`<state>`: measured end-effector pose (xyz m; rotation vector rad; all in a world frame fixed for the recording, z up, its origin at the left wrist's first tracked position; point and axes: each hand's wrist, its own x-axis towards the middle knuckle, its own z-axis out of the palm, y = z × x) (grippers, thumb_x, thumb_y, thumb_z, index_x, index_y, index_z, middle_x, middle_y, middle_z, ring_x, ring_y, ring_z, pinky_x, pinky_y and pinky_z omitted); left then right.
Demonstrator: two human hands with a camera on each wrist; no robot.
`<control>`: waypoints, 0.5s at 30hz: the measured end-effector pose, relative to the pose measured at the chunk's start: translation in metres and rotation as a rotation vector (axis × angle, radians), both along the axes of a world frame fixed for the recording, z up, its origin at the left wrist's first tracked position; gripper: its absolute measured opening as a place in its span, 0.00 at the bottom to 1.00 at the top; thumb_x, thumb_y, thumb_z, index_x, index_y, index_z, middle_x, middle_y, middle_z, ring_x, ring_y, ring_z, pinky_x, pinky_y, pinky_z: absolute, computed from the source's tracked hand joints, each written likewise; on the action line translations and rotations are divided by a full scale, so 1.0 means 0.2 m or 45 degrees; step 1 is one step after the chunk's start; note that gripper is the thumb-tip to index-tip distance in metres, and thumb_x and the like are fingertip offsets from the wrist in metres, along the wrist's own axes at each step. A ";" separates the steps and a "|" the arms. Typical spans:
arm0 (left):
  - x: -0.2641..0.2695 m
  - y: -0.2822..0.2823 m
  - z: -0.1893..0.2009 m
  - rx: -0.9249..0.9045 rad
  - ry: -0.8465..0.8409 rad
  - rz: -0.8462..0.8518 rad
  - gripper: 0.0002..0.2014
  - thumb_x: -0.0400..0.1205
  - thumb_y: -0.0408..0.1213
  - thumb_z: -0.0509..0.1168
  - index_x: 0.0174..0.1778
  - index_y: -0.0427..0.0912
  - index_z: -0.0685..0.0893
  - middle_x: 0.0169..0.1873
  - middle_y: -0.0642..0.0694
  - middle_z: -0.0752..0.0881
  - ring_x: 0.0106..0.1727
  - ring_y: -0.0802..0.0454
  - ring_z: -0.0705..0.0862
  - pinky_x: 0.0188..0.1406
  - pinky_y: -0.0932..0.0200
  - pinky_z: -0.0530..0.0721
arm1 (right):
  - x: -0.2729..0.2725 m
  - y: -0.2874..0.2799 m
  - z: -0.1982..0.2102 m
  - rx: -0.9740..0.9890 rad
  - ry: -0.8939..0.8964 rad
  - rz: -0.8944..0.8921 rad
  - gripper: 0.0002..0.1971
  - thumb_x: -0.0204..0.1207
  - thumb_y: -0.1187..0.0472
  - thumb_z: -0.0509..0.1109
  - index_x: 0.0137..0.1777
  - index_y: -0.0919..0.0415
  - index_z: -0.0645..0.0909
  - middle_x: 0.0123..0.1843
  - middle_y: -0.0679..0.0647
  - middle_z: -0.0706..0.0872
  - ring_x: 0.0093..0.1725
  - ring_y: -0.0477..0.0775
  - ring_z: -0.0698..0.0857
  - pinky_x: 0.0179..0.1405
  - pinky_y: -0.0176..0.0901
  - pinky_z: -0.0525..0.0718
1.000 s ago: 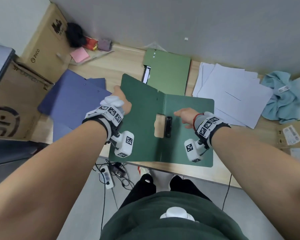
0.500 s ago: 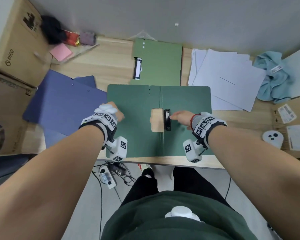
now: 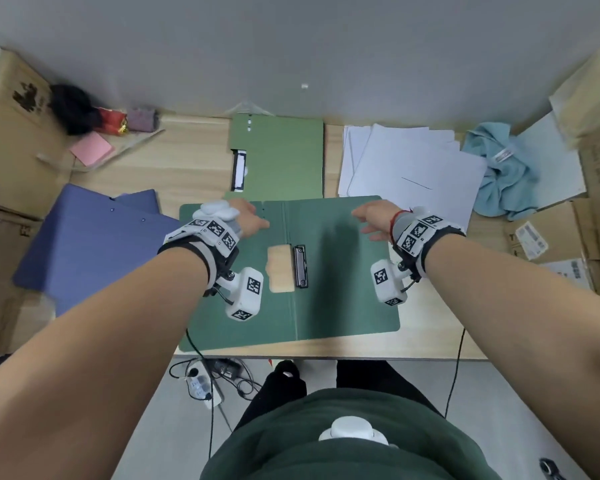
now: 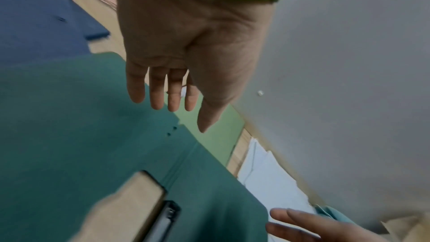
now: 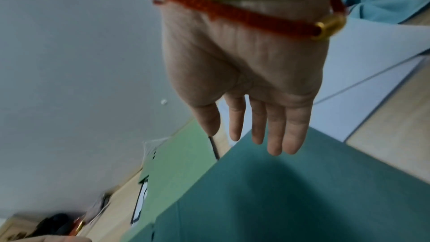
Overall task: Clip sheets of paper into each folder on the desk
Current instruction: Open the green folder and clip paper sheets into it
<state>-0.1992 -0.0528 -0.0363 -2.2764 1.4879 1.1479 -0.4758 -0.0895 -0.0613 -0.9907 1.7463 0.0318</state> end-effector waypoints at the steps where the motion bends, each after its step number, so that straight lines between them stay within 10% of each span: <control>1: -0.06 -0.04 0.01 -0.024 0.039 0.019 0.29 0.79 0.53 0.72 0.75 0.45 0.79 0.71 0.43 0.82 0.68 0.41 0.82 0.72 0.46 0.79 | -0.06 -0.04 0.01 -0.015 0.021 0.014 0.08 0.82 0.56 0.66 0.57 0.55 0.81 0.60 0.56 0.82 0.53 0.52 0.84 0.50 0.45 0.86; 3: -0.23 -0.11 0.00 -0.049 0.104 0.012 0.29 0.78 0.52 0.73 0.74 0.46 0.79 0.69 0.44 0.83 0.67 0.42 0.83 0.71 0.48 0.79 | -0.21 -0.13 0.02 -0.049 0.108 0.081 0.04 0.84 0.60 0.64 0.49 0.55 0.81 0.57 0.56 0.81 0.57 0.55 0.84 0.53 0.48 0.86; 8: -0.53 -0.24 -0.10 -0.004 0.141 -0.111 0.30 0.74 0.57 0.73 0.71 0.50 0.81 0.67 0.47 0.85 0.64 0.44 0.85 0.70 0.47 0.80 | -0.42 -0.29 0.03 -0.109 0.294 0.283 0.16 0.82 0.57 0.66 0.63 0.67 0.81 0.59 0.63 0.82 0.54 0.63 0.81 0.55 0.48 0.80; 15: -0.77 -0.39 -0.24 0.152 0.068 -0.303 0.35 0.75 0.58 0.72 0.78 0.58 0.72 0.76 0.48 0.77 0.71 0.43 0.80 0.72 0.46 0.78 | -0.60 -0.62 -0.08 -0.201 0.433 0.214 0.33 0.78 0.56 0.72 0.81 0.62 0.65 0.79 0.61 0.69 0.75 0.65 0.74 0.65 0.50 0.76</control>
